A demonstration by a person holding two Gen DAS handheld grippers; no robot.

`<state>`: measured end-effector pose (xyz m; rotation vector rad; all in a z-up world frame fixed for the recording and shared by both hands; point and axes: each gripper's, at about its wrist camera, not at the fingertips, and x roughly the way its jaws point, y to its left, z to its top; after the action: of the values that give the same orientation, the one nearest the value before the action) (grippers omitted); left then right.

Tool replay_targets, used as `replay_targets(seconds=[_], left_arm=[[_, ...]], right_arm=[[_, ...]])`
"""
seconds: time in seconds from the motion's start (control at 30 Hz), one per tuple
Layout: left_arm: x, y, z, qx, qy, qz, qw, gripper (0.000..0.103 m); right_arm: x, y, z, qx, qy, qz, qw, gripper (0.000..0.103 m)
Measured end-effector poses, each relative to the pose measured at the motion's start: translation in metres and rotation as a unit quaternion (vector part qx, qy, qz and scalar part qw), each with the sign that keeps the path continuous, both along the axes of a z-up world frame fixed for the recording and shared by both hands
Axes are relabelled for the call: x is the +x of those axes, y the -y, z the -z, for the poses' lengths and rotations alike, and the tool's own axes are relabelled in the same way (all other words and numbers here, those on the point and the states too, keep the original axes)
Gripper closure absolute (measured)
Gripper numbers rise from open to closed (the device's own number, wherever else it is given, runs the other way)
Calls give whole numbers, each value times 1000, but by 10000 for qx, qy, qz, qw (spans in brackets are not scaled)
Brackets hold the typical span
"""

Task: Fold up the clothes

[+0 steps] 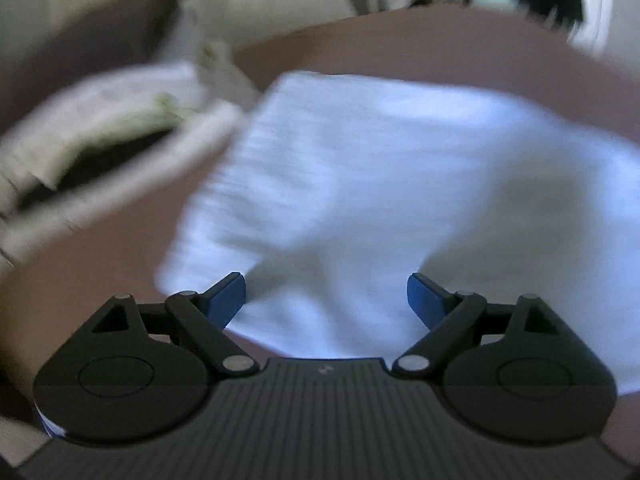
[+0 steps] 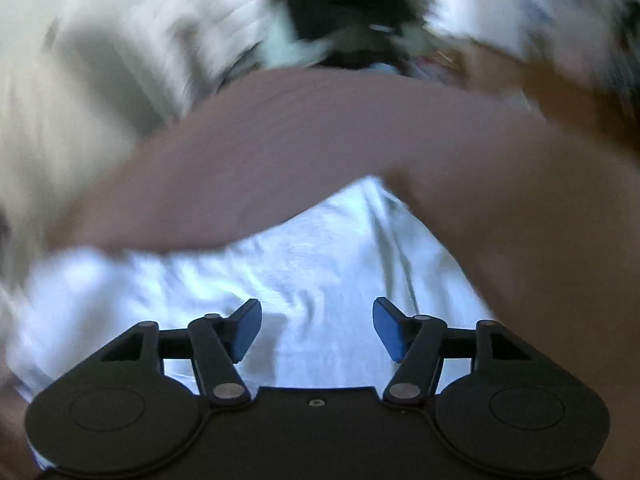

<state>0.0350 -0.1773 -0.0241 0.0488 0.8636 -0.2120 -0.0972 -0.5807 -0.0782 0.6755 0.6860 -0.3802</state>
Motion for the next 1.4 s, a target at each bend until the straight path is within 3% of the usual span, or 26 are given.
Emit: replay_targets(seconds=[0.07,0.13,0.33,0.4,0.47,0.53,0.67,0.77,0.8,0.87,0.9,1.0,1.1,1.17,1.27,1.33,1.4], left_arm=[[-8,20,-5,-514,-18,442,9977,15],[-21,51,-11,-819,6,1004,9916,15],[-46,118,-13,-1527,22,2128,9651,15],[-52,134,-15,-1550,71,2370,9590,15],[-47,144,-3,-1611,-32,2472,9555,15],[-42,153,8,-1662,-200,2531,9528,15],[-43,160,29,-1599,-522,2497,9536,15],[-37,151,39,-1613,-631,2373,9559,15],[-34,146,43,-1625,-686,2307,9569,15],[-29,137,41,-1510,-781,2174,9612,16],[-27,132,38,-1325,-812,2150,9642,16],[-19,118,20,-732,-826,2283,9673,16],[-6,89,-2,-765,-752,2467,9631,16],[9,65,-13,-916,-768,2379,9639,16],[29,23,-17,-1232,-685,2006,9695,16],[36,-8,-13,-1449,-478,1589,9754,16],[45,-35,-10,-1811,-634,1161,9745,17]], right_arm=[[-40,5,9,972,404,289,9940,28],[-65,2,20,1532,524,447,9858,26],[-70,-24,65,2515,-318,917,9630,26],[-76,-30,82,2841,-255,1185,9511,26],[-81,-32,99,2999,170,1716,9382,26],[-84,-35,103,2614,793,2267,9349,26],[-67,-20,125,2538,1497,2627,9188,24],[-45,-13,127,2014,1742,2642,9270,24],[-37,-12,126,1773,1744,2594,9332,30],[-22,-13,120,1272,1514,2354,9515,74],[-18,-12,118,1072,1392,2258,9582,85],[-19,-17,96,439,1296,2096,9682,86],[-11,-40,54,-618,1309,1603,9764,87],[8,-65,23,-1574,1140,1099,9748,87],[44,-109,-15,-2739,885,444,9566,87],[68,-144,-35,-3260,877,24,9413,87],[88,-178,-50,-3526,988,-412,9296,87]])
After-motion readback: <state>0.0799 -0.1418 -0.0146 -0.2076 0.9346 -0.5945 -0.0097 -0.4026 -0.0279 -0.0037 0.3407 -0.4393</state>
